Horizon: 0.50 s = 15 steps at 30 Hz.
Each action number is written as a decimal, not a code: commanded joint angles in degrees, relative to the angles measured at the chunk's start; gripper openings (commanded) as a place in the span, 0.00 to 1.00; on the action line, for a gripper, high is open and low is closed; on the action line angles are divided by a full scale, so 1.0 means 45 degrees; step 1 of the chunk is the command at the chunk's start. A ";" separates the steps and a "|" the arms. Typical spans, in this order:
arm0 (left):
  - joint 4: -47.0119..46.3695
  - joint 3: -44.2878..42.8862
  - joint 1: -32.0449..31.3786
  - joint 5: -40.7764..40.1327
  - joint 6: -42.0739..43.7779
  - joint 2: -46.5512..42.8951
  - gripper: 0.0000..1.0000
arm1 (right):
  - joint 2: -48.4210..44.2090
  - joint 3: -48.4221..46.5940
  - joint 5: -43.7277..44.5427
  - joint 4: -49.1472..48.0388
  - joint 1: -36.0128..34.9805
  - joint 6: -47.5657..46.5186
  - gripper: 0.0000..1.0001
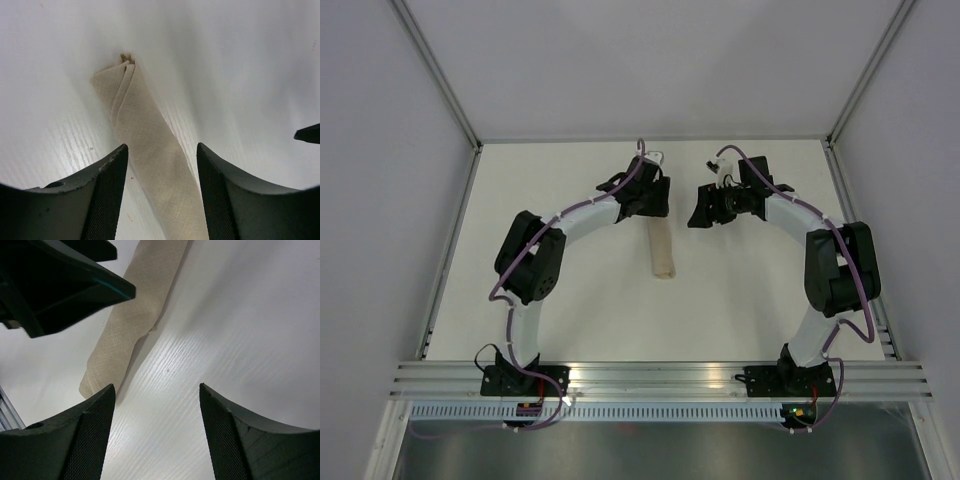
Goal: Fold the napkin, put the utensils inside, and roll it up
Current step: Roll the napkin at the center of the board.
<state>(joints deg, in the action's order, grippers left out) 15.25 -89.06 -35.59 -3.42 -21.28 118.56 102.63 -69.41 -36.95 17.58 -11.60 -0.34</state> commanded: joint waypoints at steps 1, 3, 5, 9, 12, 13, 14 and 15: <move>-0.0634 0.0277 0.0350 0.0525 0.0295 -0.1403 0.63 | -0.0345 -0.0143 0.0242 -0.0216 0.0174 -0.0159 0.74; -0.0673 0.0434 0.0662 0.0506 0.0178 -0.1794 0.63 | -0.0423 -0.0143 0.0262 -0.0216 0.0272 -0.0140 0.74; -0.0790 0.0941 0.1052 0.0448 0.0139 -0.2594 0.63 | -0.0656 -0.0065 0.0281 -0.0333 0.0408 -0.0140 0.75; -0.1218 0.2131 0.1639 0.0136 -0.0114 -0.4273 0.63 | -0.1418 0.0228 0.0379 -0.0684 0.0720 -0.0198 0.76; -0.1823 0.4040 0.1971 -0.0371 -0.0232 -0.6127 0.64 | -0.2160 0.0404 0.0516 -0.0705 0.1013 -0.0275 0.77; -0.1961 0.4435 0.2069 -0.0469 -0.0233 -0.6558 0.65 | -0.2355 0.0501 0.0535 -0.0646 0.1130 -0.0334 0.78; -0.2020 0.4767 0.2283 -0.0490 -0.0291 -0.7413 0.66 | -0.2744 0.0579 0.0535 -0.0665 0.1383 -0.0374 0.78; -0.2098 0.5119 0.2401 -0.0432 -0.0368 -0.7789 0.66 | -0.2980 0.0696 0.0612 -0.0704 0.1521 -0.0374 0.80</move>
<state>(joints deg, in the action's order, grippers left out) 9.93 -69.45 -25.78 -4.25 -21.37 90.76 94.24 -67.07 -35.29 16.58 -6.66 -1.26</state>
